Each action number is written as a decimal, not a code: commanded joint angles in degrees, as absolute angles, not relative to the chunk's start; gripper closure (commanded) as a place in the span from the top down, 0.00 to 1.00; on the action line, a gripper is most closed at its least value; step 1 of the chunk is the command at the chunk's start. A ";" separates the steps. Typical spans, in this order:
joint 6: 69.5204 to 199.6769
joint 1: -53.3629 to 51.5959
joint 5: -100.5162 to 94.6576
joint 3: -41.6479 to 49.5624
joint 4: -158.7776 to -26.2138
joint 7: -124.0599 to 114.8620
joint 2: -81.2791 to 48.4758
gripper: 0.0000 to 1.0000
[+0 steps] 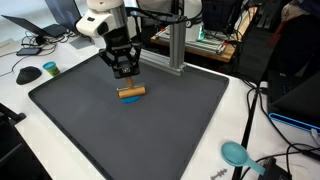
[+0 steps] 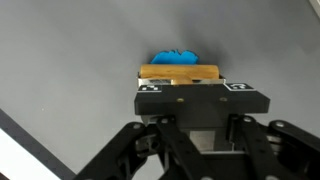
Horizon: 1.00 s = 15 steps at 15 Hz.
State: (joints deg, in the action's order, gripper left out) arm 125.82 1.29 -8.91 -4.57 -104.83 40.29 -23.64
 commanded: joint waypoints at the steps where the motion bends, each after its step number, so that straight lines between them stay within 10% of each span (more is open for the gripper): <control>1: 125.67 1.39 -8.96 -4.69 -104.73 40.24 -23.66 0.47; 2: 125.65 1.39 -8.96 -4.69 -104.73 40.25 -23.66 0.47; 3: 125.64 1.39 -8.96 -4.69 -104.73 40.25 -23.66 0.22; 15: 121.60 0.43 -12.02 -3.65 -103.96 37.68 -24.59 0.22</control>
